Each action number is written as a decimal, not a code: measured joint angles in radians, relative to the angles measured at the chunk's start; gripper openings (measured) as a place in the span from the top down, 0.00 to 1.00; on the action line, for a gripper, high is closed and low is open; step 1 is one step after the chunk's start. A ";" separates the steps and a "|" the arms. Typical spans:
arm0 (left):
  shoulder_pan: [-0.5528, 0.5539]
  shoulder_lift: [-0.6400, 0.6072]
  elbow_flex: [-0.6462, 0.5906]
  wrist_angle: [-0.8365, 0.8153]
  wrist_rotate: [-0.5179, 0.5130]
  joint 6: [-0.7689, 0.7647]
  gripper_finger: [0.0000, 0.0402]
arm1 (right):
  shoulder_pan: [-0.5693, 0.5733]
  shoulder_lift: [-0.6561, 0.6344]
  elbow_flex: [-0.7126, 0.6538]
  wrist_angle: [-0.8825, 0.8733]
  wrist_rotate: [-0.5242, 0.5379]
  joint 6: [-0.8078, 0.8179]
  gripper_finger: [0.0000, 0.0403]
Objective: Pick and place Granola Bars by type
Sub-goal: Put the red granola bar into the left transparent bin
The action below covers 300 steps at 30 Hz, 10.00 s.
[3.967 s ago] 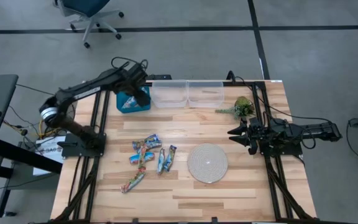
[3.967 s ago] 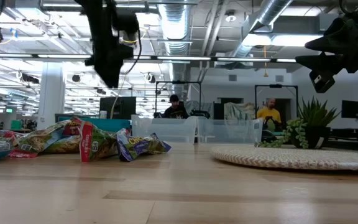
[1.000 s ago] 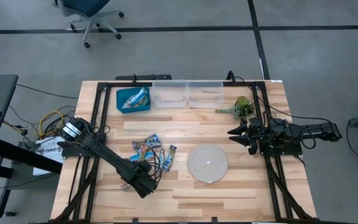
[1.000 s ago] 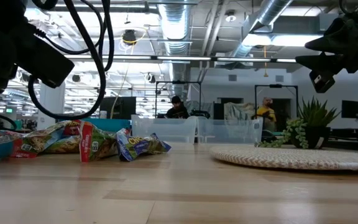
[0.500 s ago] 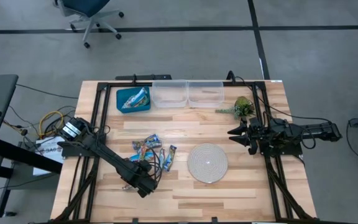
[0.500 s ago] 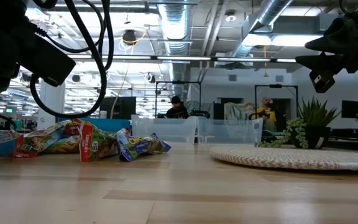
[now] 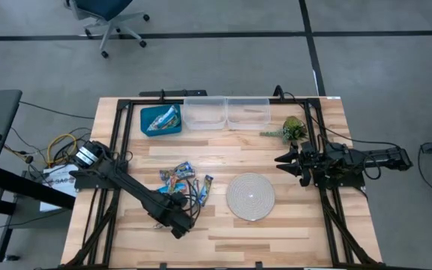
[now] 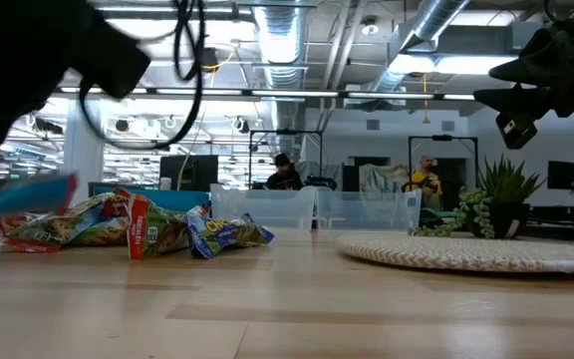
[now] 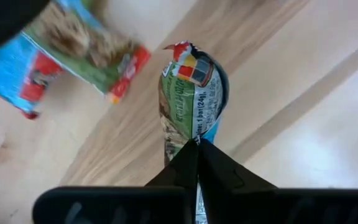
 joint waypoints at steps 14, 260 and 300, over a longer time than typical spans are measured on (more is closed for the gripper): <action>0.200 -0.007 0.357 -0.221 -0.340 0.157 1.00 | 0.000 0.000 0.000 0.000 0.000 0.000 0.65; 1.128 -0.100 0.174 0.409 -0.105 1.426 0.78 | 0.000 0.008 0.000 0.000 0.000 0.000 0.65; 0.388 -0.275 0.142 -0.326 -0.066 0.056 0.50 | 0.000 0.007 0.000 0.000 0.000 0.000 0.65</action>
